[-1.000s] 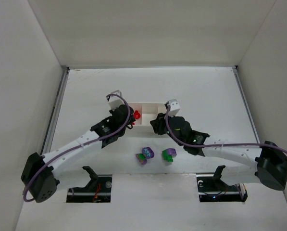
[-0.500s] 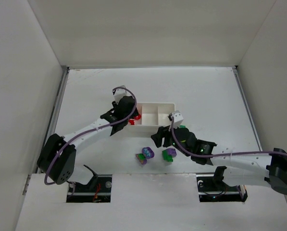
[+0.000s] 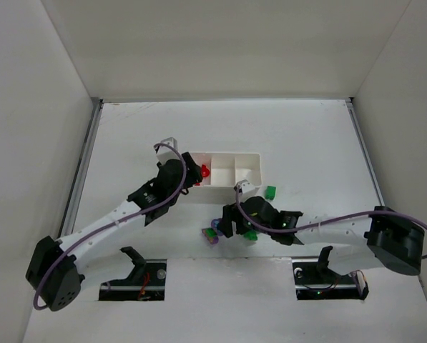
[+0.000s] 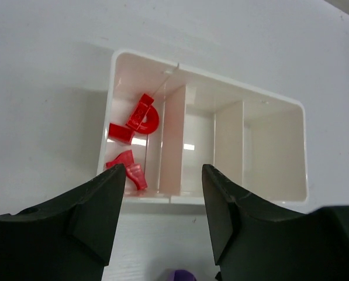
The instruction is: Sort the legos into containers by color
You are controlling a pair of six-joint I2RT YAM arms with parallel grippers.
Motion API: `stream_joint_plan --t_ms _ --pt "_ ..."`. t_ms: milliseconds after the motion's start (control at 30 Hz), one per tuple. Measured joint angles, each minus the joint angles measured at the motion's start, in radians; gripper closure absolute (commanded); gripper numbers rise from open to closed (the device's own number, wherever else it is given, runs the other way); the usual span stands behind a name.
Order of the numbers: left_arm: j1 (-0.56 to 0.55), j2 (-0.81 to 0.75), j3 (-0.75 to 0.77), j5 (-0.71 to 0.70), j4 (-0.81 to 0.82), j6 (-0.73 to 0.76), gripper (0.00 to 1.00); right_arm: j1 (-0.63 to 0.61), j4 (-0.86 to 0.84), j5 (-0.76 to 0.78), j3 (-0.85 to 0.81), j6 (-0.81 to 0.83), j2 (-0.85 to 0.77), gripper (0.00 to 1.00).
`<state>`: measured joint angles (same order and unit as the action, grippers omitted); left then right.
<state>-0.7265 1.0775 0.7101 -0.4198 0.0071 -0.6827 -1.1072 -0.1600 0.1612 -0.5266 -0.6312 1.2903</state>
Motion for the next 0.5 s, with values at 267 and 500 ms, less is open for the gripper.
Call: stream_joint_plan --t_ms 267,500 --pt "-0.012 -0.195 -0.138 -0.001 -0.116 -0.060 0.48 0.022 -0.041 -0.068 0.000 -0.056 0.106 0.34" --pt "-0.018 -0.280 -0.209 0.000 -0.200 -0.114 0.48 0.059 -0.121 -0.150 0.005 -0.111 0.139 0.55"
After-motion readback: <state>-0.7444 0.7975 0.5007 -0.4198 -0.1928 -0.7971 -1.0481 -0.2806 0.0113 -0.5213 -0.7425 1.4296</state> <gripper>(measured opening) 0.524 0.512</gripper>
